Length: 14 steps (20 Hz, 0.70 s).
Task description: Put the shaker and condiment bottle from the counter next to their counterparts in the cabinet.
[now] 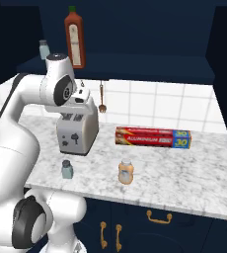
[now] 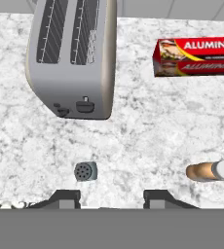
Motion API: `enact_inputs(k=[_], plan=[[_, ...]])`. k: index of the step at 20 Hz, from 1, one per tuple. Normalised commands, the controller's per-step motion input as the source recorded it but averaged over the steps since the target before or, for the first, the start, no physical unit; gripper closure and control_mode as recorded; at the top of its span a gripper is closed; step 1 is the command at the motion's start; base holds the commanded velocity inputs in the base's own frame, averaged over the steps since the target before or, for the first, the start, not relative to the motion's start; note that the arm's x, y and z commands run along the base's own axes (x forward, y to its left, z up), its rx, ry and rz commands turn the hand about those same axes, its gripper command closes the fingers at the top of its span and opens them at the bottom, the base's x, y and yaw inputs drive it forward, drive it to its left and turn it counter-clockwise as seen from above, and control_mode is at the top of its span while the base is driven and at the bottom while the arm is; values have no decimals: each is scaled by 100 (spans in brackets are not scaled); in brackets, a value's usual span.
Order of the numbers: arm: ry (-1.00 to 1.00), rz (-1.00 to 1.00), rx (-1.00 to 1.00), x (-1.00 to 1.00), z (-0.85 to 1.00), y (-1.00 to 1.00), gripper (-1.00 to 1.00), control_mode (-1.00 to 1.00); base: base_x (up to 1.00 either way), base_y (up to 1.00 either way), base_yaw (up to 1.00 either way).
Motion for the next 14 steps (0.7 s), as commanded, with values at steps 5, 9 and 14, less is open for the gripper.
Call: enact_inputs(k=[5, 9, 14], plan=[[-1, 0, 0, -6, -5, 0, -100, -100, 0, 0, 0], [0, 0, 0, 0, -18, -10, -100, -100, 0, 0, 0], [0, 0, 0, 0, -34, -14, -100, -100, 0, 0, 0]])
